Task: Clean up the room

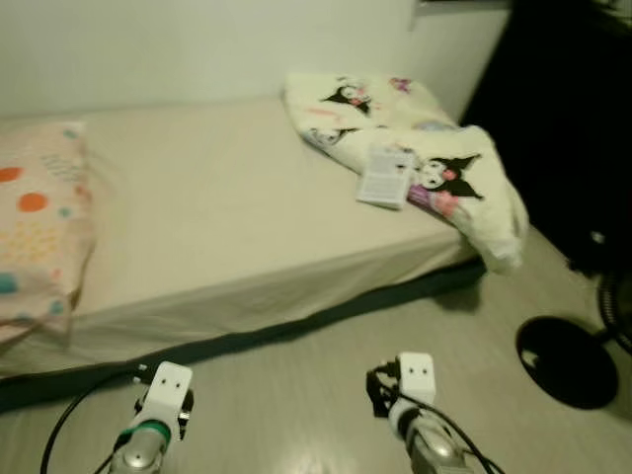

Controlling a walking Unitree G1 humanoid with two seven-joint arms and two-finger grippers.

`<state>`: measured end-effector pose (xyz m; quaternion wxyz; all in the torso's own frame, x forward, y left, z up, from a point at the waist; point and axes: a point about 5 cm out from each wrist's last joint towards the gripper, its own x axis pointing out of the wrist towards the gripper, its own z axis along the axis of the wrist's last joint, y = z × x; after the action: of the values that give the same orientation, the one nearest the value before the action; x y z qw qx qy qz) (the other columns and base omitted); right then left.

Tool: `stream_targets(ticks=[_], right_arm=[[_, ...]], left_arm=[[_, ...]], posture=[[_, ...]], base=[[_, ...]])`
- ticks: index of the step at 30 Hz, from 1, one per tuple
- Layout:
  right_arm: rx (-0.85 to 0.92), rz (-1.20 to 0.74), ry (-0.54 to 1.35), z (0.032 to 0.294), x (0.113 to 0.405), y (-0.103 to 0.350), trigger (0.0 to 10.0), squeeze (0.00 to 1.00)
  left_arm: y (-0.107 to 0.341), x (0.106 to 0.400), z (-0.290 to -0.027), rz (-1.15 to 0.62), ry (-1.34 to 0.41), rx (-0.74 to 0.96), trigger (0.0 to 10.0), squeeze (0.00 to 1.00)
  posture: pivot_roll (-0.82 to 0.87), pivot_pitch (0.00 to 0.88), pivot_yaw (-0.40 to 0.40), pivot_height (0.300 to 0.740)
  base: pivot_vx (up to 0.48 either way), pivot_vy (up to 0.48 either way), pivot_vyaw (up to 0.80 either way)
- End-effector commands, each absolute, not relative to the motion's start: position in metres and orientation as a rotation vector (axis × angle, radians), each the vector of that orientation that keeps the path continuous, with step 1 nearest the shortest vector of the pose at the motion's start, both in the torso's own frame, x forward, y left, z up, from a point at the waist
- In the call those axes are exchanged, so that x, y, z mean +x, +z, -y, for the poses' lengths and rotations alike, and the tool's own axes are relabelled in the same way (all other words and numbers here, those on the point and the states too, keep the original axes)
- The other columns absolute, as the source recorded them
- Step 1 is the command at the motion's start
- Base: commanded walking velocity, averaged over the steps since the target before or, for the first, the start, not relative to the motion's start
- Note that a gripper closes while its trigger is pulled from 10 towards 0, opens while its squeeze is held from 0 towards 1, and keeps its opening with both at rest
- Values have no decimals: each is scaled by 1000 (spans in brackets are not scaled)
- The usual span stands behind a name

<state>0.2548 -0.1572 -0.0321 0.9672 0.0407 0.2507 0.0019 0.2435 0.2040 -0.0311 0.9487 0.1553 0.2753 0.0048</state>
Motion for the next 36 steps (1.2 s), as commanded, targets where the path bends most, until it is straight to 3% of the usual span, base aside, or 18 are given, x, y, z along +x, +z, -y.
stream_targets(ticks=[1, 28, 36], right_arm=[[91, -525, 3, 155, 252, -35, 10000, 0], [84, -524, 3, 157, 253, -34, 10000, 0], [91, -529, -3, 157, 252, -35, 10000, 0]], left_arm=[[-39, 232, -209, -605, 15, 323, 10000, 0], [-36, 237, -211, -593, 4, 333, 10000, 0], [-35, 239, -210, -583, -4, 334, 10000, 0]], posture=[[88, 0, 33, 740], [80, 0, 37, 740], [77, 0, 39, 740]], base=[[0, 0, -800], [0, 0, -800], [397, 0, -800]])
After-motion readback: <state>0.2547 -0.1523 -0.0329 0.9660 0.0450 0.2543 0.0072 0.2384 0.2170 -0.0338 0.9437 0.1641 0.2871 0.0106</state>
